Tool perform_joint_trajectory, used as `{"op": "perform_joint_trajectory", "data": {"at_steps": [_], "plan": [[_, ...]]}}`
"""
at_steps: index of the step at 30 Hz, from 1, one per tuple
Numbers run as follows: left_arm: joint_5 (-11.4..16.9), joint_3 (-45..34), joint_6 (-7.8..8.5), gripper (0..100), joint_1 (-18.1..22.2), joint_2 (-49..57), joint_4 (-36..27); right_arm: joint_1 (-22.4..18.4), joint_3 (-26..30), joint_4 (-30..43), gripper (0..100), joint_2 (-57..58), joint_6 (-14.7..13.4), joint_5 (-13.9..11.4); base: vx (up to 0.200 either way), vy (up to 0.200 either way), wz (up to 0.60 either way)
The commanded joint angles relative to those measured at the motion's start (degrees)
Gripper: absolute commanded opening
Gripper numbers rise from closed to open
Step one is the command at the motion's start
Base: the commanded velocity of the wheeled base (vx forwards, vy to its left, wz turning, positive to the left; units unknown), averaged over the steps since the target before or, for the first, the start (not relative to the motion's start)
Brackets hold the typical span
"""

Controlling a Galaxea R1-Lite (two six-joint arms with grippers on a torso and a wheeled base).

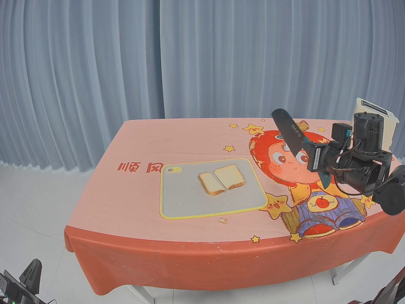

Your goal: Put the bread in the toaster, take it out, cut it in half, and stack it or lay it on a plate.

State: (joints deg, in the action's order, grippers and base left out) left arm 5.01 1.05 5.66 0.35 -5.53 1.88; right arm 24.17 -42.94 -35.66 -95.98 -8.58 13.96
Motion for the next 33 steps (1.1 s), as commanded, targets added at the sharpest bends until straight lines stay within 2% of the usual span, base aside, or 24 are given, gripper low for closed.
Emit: {"op": "perform_joint_trajectory", "data": {"at_steps": [1,6,10,12,13,14,15,16,18,25,33], "plan": [[-2.99,-1.05,-3.28,0,0.61,5.53,-1.70,-5.19,1.28,-1.70,0,-1.85,0.67,-0.16,0.000,0.000,0.00],[-2.90,-1.05,-3.99,0,0.61,5.53,-1.53,-8.44,1.45,-1.61,0,-1.49,0.67,-0.51,0.000,0.000,0.00],[-2.90,-1.05,-3.90,0,0.61,5.53,-1.53,-10.29,1.28,-1.61,0,-1.67,0.67,-0.60,0.000,0.000,0.00],[-3.08,-1.05,-3.99,0,0.61,5.53,-1.61,-12.92,1.36,-1.61,0,-1.76,1.11,-3.15,0.000,0.000,0.00],[-3.08,-1.05,-3.99,0,0.61,5.53,-1.61,-13.10,1.36,-1.61,0,-1.76,1.11,-3.41,0.000,0.000,0.00],[-3.08,-1.05,-4.07,0,0.61,5.53,-1.61,-14.77,1.45,-1.26,0,-1.76,1.46,-6.14,0.000,0.000,0.00],[-3.08,-1.05,-4.07,0,0.61,5.53,-1.61,-14.77,1.45,-1.26,0,-1.76,1.46,-6.14,0.000,0.000,0.00],[-3.08,-1.05,-4.07,0,0.61,5.53,-1.61,-16.09,1.36,-0.91,0,-2.02,1.38,-9.12,0.000,0.000,0.00],[-3.08,-1.05,-4.07,0,0.61,5.53,-1.61,-17.14,1.36,-0.91,0,-2.99,1.46,-10.18,0.000,0.000,0.00],[-3.08,-1.05,-4.07,0,0.61,5.53,-1.61,-18.72,1.19,-1.52,0,-7.21,2.61,-10.35,0.000,0.000,0.00],[-3.08,-1.05,-3.99,0,0.61,5.53,-1.61,-19.08,0.66,-1.70,0,-10.37,2.61,-10.44,0.000,0.000,0.00]]}}
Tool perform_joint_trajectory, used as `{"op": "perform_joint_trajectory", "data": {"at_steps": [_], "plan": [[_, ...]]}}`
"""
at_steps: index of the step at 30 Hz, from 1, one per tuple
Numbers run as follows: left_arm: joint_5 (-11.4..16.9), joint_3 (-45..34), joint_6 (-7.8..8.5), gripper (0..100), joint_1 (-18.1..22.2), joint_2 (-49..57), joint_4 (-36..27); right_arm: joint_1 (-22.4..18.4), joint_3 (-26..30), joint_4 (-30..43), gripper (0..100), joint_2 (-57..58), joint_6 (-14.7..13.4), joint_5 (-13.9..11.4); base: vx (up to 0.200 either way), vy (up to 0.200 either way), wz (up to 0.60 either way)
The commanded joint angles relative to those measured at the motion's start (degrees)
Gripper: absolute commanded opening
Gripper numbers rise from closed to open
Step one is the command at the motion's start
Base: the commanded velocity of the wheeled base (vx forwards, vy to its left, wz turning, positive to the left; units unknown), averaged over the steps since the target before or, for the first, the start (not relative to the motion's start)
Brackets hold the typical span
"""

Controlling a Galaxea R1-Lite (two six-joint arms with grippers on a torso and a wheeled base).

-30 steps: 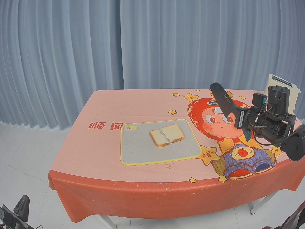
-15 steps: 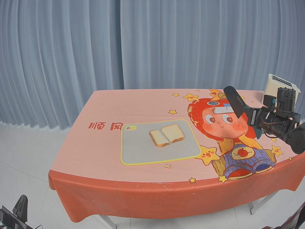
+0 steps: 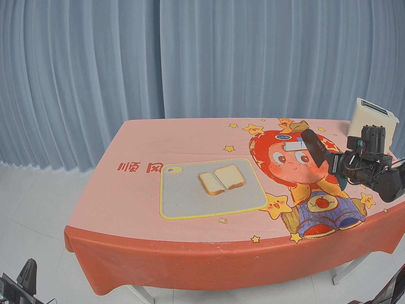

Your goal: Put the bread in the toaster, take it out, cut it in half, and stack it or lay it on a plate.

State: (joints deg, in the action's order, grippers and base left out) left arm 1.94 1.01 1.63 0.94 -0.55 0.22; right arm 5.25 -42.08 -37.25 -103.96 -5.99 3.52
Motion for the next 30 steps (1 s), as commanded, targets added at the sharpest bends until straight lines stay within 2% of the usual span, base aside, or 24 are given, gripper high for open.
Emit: {"op": "perform_joint_trajectory", "data": {"at_steps": [1,30], "plan": [[0.00,-1.01,0.04,0,0.03,0.55,0.04,-0.16,-0.19,-0.10,0,-2.39,0.01,-0.01,0.000,0.000,0.00],[0.00,-1.01,0.04,0,0.03,0.55,0.04,0.55,-0.81,-0.19,0,-3.97,0.27,0.08,0.000,0.000,0.00]]}}
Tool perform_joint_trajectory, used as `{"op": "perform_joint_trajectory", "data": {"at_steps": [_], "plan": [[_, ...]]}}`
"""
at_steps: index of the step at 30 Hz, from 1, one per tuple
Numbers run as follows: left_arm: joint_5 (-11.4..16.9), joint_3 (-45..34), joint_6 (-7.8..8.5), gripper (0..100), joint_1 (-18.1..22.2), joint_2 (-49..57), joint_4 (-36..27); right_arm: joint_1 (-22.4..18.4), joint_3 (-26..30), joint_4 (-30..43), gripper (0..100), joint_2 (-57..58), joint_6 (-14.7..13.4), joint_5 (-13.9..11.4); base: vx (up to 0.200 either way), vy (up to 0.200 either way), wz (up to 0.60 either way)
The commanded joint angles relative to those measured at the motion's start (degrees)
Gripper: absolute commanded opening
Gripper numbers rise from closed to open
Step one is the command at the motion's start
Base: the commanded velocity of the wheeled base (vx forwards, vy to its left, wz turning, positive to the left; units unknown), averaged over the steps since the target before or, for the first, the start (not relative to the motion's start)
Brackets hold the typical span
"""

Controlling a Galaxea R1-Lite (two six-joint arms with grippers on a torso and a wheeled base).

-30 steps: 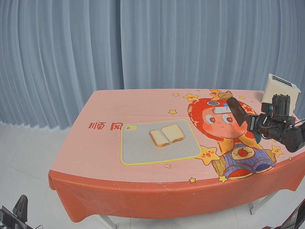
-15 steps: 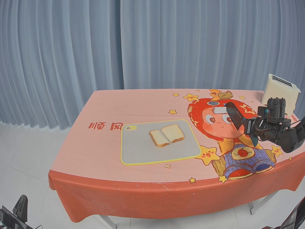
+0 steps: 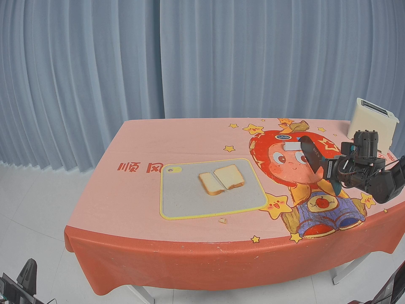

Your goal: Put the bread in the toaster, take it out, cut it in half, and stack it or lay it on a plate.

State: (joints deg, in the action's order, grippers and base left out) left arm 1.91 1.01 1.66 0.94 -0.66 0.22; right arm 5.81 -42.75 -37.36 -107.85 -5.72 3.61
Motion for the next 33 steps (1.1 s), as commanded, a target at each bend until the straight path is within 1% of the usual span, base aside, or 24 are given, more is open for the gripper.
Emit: {"op": "perform_joint_trajectory", "data": {"at_steps": [1,6,7,10,16,23,27,28,33], "plan": [[0.02,-1.01,0.01,0,0.03,0.66,0.04,-0.01,-0.14,-0.08,0,0.01,-0.08,0.00,0.000,0.000,0.00],[0.02,-1.01,0.01,0,0.03,0.66,0.04,0.07,-0.40,-1.31,0,0.01,-0.08,0.00,0.000,0.000,0.00],[0.02,-1.01,-0.08,0,0.03,0.66,0.04,0.07,-0.49,-2.98,0,-0.26,0.00,0.00,0.000,0.000,0.00],[0.02,-1.01,-0.08,0,0.03,0.66,0.04,-0.01,-0.40,-3.07,0,-0.78,0.00,0.08,0.000,0.000,0.00],[0.02,-1.01,-0.08,0,0.03,0.66,0.04,-0.01,0.13,-2.63,0,-0.96,1.32,0.43,0.000,0.000,0.00],[0.02,-1.01,0.01,0,0.03,0.66,0.04,-0.01,0.30,-2.54,0,-1.66,1.41,0.70,0.000,0.000,0.00],[0.02,-1.01,0.01,0,0.03,0.66,0.04,-0.01,0.39,-2.89,0,-1.93,2.03,0.79,0.000,0.000,0.00],[0.02,-1.01,0.01,0,0.03,0.66,0.04,-0.01,0.39,-2.98,100,-1.93,2.03,0.79,0.000,0.000,0.00],[0.02,-1.01,0.01,0,0.03,0.66,0.04,0.07,0.13,-3.33,100,-1.66,1.41,0.70,0.000,0.000,0.00]]}}
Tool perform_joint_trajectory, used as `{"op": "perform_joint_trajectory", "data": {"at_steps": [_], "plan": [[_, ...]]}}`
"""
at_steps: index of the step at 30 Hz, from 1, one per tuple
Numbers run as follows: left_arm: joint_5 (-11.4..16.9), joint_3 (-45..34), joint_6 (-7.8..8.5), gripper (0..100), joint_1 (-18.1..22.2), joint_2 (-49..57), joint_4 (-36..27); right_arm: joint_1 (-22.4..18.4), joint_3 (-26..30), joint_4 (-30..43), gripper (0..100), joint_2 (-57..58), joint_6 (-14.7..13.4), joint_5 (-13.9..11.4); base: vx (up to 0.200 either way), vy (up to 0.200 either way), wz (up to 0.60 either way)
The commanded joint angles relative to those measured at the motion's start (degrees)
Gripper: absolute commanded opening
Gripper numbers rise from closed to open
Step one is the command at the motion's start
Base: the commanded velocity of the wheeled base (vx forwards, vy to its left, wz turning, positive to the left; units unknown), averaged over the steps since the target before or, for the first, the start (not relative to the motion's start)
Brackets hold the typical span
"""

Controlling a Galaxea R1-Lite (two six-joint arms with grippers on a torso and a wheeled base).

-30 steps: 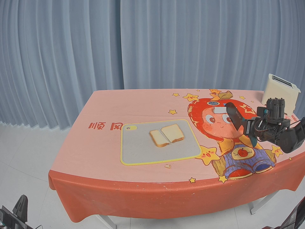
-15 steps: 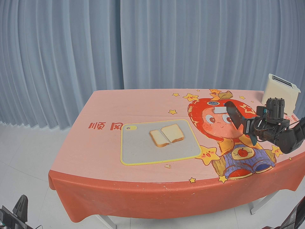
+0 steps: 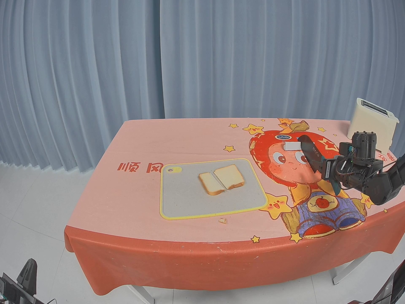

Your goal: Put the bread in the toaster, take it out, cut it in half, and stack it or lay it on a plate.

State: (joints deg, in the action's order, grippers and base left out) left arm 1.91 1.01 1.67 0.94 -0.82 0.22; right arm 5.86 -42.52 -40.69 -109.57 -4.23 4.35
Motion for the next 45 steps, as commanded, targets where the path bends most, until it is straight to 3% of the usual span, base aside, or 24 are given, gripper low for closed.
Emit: {"op": "perform_joint_trajectory", "data": {"at_steps": [1,11,23,31,45], "plan": [[0.02,-1.01,0.00,0,0.03,0.82,0.04,0.02,-0.11,0.00,100,0.15,-0.08,-0.05,0.000,0.000,0.00],[0.02,-1.01,-0.09,0,0.03,0.82,0.04,0.11,-0.11,-0.09,100,1.02,-0.08,0.04,0.000,0.000,0.00],[-0.42,-1.01,-0.09,0,0.03,0.82,-0.04,0.20,1.30,0.26,100,11.48,0.01,-0.05,0.000,0.000,0.00],[-0.51,-1.01,-0.09,0,0.03,0.82,-0.13,3.45,2.09,0.09,100,16.40,-0.25,0.04,0.000,0.000,0.00],[-0.33,-1.01,-0.62,0,0.03,0.82,-0.04,4.33,2.09,0.00,100,21.77,-0.16,-0.22,0.000,0.000,0.00]]}}
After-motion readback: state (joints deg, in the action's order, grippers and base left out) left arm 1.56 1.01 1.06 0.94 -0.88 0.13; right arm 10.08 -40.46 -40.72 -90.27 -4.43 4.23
